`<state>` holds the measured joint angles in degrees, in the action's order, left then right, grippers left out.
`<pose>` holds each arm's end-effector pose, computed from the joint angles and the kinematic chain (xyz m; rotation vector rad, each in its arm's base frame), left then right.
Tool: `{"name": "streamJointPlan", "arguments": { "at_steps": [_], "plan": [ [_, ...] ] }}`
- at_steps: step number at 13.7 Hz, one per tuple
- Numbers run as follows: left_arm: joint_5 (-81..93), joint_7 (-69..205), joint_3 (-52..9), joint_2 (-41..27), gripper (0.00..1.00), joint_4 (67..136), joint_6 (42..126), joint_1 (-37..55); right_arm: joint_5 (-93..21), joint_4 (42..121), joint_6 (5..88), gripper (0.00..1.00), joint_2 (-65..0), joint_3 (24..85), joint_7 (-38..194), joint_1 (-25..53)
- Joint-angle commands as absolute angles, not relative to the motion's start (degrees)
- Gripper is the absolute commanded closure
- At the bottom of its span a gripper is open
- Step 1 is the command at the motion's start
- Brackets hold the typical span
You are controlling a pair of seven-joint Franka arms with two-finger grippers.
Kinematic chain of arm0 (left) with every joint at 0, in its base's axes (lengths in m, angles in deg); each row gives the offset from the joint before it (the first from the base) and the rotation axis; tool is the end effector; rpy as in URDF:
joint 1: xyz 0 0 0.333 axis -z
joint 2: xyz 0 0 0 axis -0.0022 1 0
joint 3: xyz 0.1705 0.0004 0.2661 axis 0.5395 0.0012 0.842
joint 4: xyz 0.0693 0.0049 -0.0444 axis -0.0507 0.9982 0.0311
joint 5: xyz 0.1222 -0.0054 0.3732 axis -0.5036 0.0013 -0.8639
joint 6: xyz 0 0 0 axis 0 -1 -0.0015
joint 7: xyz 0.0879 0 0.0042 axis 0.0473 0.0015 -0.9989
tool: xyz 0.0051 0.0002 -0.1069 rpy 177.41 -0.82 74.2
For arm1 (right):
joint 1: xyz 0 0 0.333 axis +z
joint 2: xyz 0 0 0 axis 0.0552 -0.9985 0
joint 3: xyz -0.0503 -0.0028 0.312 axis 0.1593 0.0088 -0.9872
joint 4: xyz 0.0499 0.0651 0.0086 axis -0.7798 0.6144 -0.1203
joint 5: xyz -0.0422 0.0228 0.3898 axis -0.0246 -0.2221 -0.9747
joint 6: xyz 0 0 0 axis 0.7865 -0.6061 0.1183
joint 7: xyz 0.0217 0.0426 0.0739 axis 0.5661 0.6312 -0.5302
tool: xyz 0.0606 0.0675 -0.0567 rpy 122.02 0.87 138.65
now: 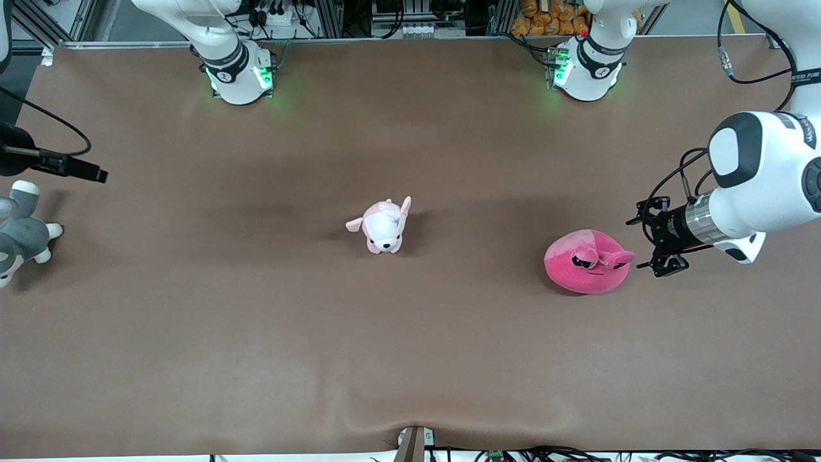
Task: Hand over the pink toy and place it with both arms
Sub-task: 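Reach the left gripper down to the pink plush and grasp it, then lift the pink plush with the left gripper while the right gripper approaches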
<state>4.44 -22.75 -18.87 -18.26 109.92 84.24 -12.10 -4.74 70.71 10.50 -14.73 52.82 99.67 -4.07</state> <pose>0.6059 -0.0348 0.3782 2.0164 2.3095 -0.2928 0.5593 -0.0333 0.5757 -3.0043 0.5594 0.3873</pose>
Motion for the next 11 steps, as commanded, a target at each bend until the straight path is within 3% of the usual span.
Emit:
{"name": "streamJointPlan", "arguments": {
  "at_steps": [1,4,7,9,11],
  "plan": [
    [5.25,-25.65,-19.04,-16.49,0.00,110.26,87.54,-10.34,-11.48,69.67,9.06,0.00,-15.15,52.48,114.33,-1.06],
    [5.16,-26.54,-19.13,-14.72,0.20,110.17,90.44,-9.37,-24.82,69.67,8.00,0.00,-15.94,52.48,134.09,0.79],
    [4.81,-26.54,-19.04,-14.02,0.65,110.08,90.53,-9.19,-30.04,69.24,9.57,0.00,-17.26,52.48,143.55,4.12],
    [4.54,-26.37,-18.95,-13.67,0.77,110.17,90.53,-9.54,-30.58,69.06,11.24,0.00,-18.23,52.48,143.91,8.15],
    [4.46,-26.10,-18.95,-13.23,1.00,110.08,90.53,-9.46,-29.79,69.15,15.36,0.00,-18.67,52.49,148.71,11.68]
  ]
}}
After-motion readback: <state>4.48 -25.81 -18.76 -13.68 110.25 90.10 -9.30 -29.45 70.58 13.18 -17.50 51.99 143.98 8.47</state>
